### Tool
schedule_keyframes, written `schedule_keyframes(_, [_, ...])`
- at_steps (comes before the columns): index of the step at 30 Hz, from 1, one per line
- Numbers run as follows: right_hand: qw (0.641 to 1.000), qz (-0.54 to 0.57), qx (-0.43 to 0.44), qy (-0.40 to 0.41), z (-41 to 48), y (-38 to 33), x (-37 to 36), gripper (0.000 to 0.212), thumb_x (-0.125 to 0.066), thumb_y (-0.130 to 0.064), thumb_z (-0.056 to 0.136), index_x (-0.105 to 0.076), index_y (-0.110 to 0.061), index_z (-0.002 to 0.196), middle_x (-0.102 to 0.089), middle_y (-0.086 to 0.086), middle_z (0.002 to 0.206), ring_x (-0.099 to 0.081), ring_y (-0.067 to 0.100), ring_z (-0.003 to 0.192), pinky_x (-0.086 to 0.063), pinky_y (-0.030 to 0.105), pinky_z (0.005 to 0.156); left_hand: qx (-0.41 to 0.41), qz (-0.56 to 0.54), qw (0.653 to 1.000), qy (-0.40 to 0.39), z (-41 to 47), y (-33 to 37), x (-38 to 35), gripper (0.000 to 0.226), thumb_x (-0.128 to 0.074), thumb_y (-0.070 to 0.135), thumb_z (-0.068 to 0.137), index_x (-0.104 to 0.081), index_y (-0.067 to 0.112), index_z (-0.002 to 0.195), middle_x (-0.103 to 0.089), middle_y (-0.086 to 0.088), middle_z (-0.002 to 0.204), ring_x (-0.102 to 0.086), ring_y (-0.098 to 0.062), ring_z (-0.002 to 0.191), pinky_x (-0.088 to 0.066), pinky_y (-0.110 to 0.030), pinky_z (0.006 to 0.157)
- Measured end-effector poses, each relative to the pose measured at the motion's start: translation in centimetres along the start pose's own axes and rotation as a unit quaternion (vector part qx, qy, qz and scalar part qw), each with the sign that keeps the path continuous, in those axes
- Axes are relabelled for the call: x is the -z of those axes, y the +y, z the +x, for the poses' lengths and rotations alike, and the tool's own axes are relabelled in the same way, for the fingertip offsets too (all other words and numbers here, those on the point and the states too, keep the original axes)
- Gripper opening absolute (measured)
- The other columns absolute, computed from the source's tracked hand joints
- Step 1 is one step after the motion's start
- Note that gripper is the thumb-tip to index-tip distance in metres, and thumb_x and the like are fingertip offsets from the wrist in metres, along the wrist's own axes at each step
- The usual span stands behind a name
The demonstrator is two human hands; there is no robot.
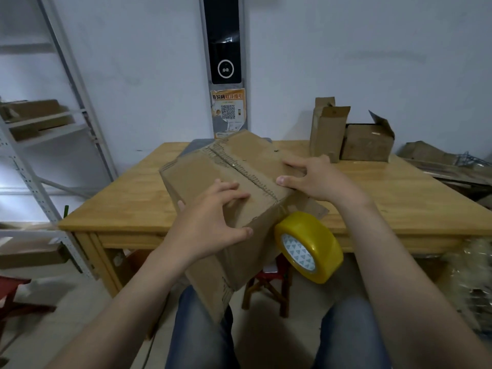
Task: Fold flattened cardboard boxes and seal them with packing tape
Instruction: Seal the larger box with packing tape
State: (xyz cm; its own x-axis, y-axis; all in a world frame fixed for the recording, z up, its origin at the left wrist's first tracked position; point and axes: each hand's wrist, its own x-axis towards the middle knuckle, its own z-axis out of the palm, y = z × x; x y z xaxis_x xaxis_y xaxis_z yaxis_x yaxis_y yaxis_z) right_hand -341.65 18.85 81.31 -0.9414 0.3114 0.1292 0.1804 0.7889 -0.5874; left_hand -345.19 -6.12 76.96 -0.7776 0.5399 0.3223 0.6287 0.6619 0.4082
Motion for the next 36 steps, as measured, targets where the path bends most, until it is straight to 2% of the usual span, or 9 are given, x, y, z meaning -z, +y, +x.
schedule_keyframes(5, [0.999,0.021,0.009,0.039,-2.8,1.4,-1.4,0.065,-0.073,-0.065,0.08,-0.048,-0.057,0.14,-0.035,0.003,0.131,-0.045,0.036,0.13,-0.039,0.048,0.112,-0.023,0.027,0.999,0.023,-3.2,-0.6,-1.7,0.079,-0.064,0.077,0.069,-0.045,0.055,0.142,-0.026,0.035,0.158,-0.006,0.006,0.153,-0.026,-0.069,0.115])
schedule_keyframes(11, [0.997,0.025,-0.008,0.065,-5.2,2.3,-1.5,0.069,-0.069,-0.073,0.078,-0.049,-0.054,0.141,-0.037,0.006,0.144,-0.042,0.034,0.136,-0.04,0.05,0.111,-0.075,-0.001,0.997,0.006,-3.6,-0.7,0.1,0.076,-0.066,0.075,0.068,-0.055,0.05,0.139,-0.037,0.037,0.152,-0.019,0.011,0.148,-0.028,-0.062,0.119])
schedule_keyframes(15, [0.997,0.005,-0.024,0.08,-6.9,2.7,-1.5,0.069,-0.062,-0.078,0.079,-0.048,-0.053,0.142,-0.039,0.008,0.144,-0.046,0.035,0.134,-0.043,0.045,0.104,-0.115,-0.023,0.993,-0.024,-3.2,-0.6,2.0,0.068,-0.086,0.05,0.074,-0.061,0.043,0.136,-0.046,0.032,0.148,-0.027,0.013,0.144,-0.032,-0.044,0.121])
schedule_keyframes(19, [0.995,-0.006,-0.027,0.095,-7.8,3.5,-1.5,0.071,-0.056,-0.081,0.08,-0.046,-0.052,0.144,-0.045,0.005,0.146,-0.045,0.03,0.135,-0.042,0.04,0.092,-0.154,-0.018,0.987,-0.045,-2.9,-0.2,2.8,0.065,-0.086,0.048,0.075,-0.063,0.041,0.135,-0.05,0.032,0.146,-0.031,0.014,0.142,-0.031,-0.035,0.12])
schedule_keyframes(23, [0.991,-0.035,-0.042,0.12,-7.7,3.9,-1.1,0.072,-0.041,-0.087,0.081,-0.045,-0.052,0.144,-0.049,0.009,0.146,-0.043,0.037,0.136,-0.043,0.045,0.101,-0.177,-0.035,0.982,-0.051,-0.9,0.4,4.0,0.058,-0.087,0.042,0.076,-0.068,0.038,0.13,-0.058,0.03,0.138,-0.038,0.017,0.136,-0.028,-0.015,0.111])
schedule_keyframes(26, [0.988,-0.035,-0.044,0.147,-6.9,2.9,-0.4,0.06,-0.039,-0.078,0.09,-0.051,-0.049,0.141,-0.048,0.014,0.144,-0.041,0.037,0.136,-0.041,0.048,0.106,-0.158,-0.088,0.982,-0.045,1.8,0.4,5.2,0.047,-0.089,0.033,0.076,-0.074,0.037,0.12,-0.065,0.03,0.125,-0.048,0.018,0.126,-0.031,-0.002,0.101])
schedule_keyframes(29, [0.986,-0.005,-0.038,0.164,-5.7,1.7,0.6,0.048,-0.04,-0.067,0.098,-0.056,-0.047,0.138,-0.044,0.015,0.138,-0.05,0.039,0.124,-0.043,0.046,0.102,-0.144,-0.118,0.982,-0.043,4.9,0.8,6.5,0.036,-0.088,0.034,0.077,-0.078,0.038,0.111,-0.071,0.026,0.117,-0.057,0.009,0.12,-0.041,-0.019,0.106])
schedule_keyframes(32, [0.988,0.007,-0.049,0.149,-4.2,1.2,2.1,0.044,-0.038,-0.059,0.102,-0.057,-0.045,0.138,-0.043,0.018,0.14,-0.047,0.037,0.129,-0.039,0.04,0.091,-0.14,-0.121,0.981,-0.056,7.8,1.6,7.2,0.03,-0.086,0.038,0.078,-0.079,0.039,0.108,-0.073,0.023,0.114,-0.06,0.006,0.117,-0.043,-0.024,0.106])
schedule_keyframes(36, [0.989,-0.001,-0.075,0.129,-2.5,1.7,3.3,0.041,-0.038,-0.049,0.105,-0.056,-0.04,0.141,-0.047,0.021,0.143,-0.034,0.033,0.141,-0.038,0.043,0.102,-0.168,-0.113,0.977,-0.06,11.5,2.1,5.8,0.03,-0.084,0.03,0.082,-0.079,0.031,0.111,-0.073,0.021,0.114,-0.06,0.011,0.112,-0.042,-0.007,0.097])
